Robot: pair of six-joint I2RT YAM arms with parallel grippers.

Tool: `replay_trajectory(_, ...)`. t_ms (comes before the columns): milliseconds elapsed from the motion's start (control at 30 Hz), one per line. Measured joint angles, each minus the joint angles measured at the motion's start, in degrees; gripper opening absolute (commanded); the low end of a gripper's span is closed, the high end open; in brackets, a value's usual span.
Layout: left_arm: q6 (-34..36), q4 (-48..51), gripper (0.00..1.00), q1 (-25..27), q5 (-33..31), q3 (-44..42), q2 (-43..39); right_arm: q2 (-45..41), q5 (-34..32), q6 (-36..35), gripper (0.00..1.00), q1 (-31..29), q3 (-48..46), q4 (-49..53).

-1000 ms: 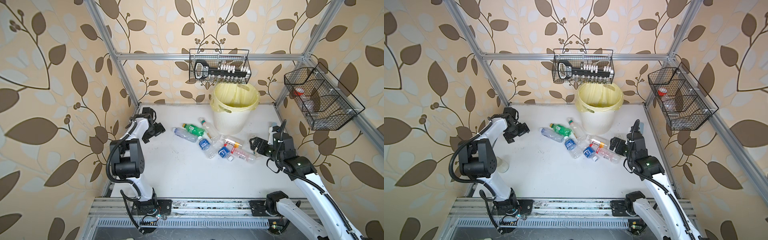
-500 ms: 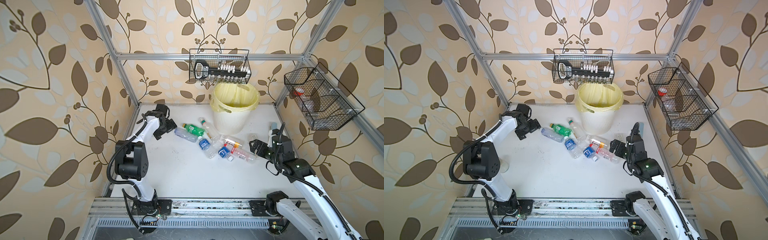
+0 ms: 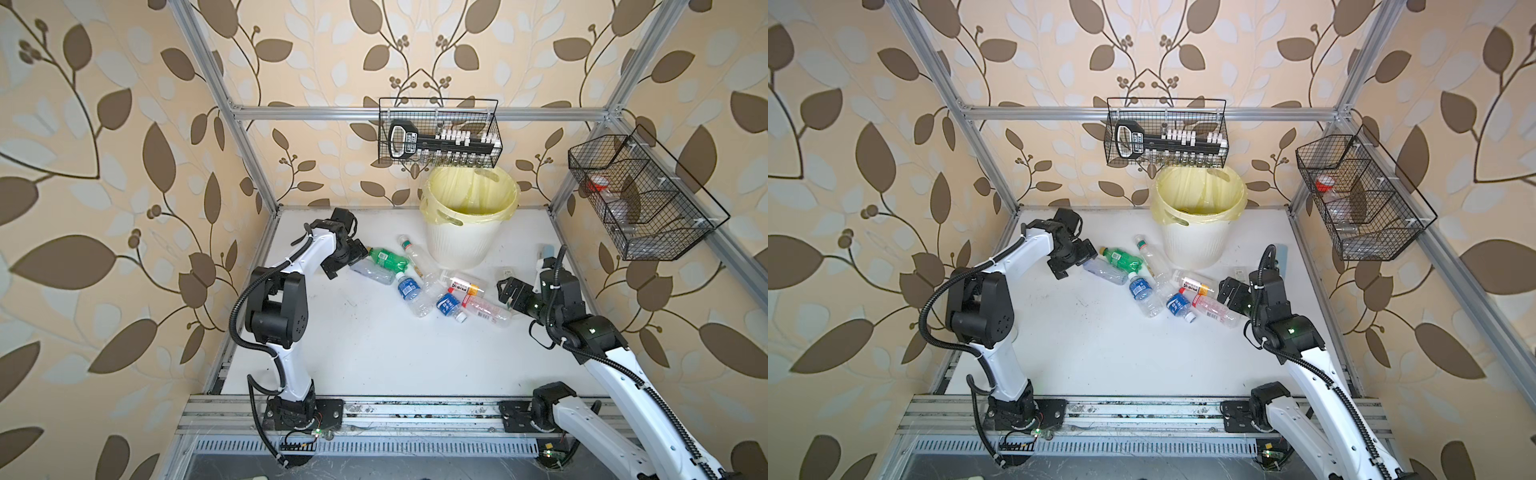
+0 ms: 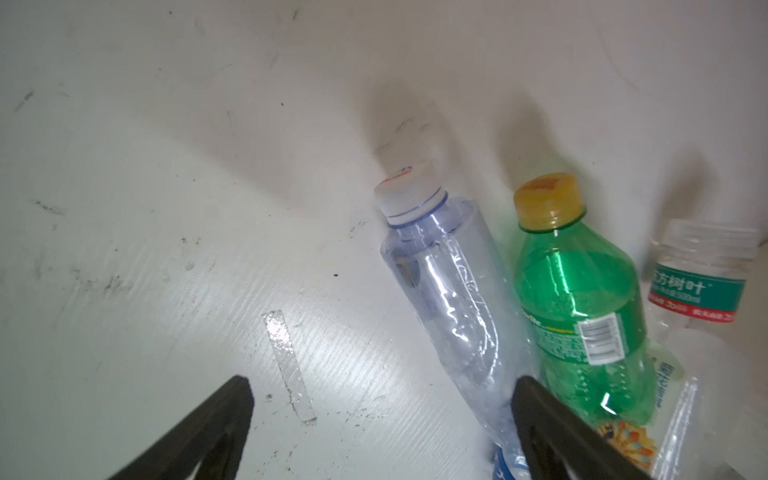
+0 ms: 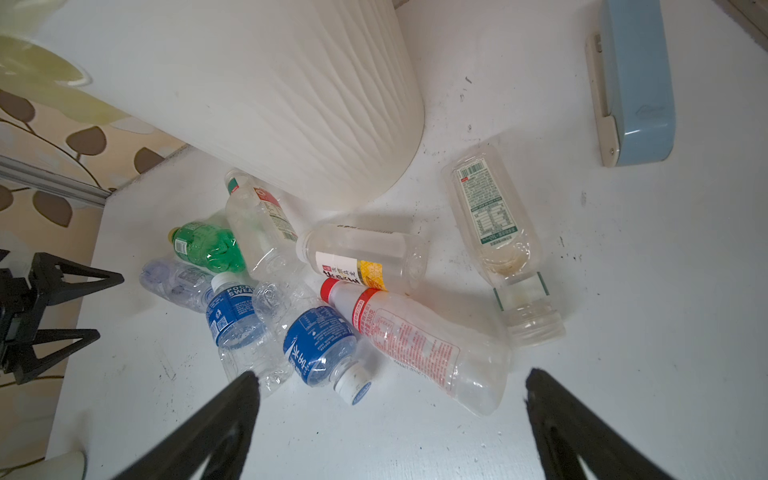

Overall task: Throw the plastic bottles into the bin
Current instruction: 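Lower left gripper onto the clear white-cap water bottle and close it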

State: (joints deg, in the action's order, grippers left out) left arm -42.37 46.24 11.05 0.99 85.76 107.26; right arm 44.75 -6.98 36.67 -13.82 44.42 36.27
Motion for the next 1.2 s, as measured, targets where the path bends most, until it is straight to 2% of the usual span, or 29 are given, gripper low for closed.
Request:
replay_trajectory(367,-1.3,-2.3,0.99,4.4,0.0,3.4,3.8,0.3,-1.1,0.4,1.00,-0.5,0.0,-0.5)
replay_trajectory(667,-1.5,-5.7,0.99,4.4,-0.9,-1.1,4.2,2.5,-1.2,0.7,1.00,-0.7,-0.1,-1.3)
replay_trajectory(1200,-0.7,-9.4,0.98,4.4,-2.7,-1.5,7.3,2.5,-1.5,1.5,1.00,-1.2,-0.1,-2.3)
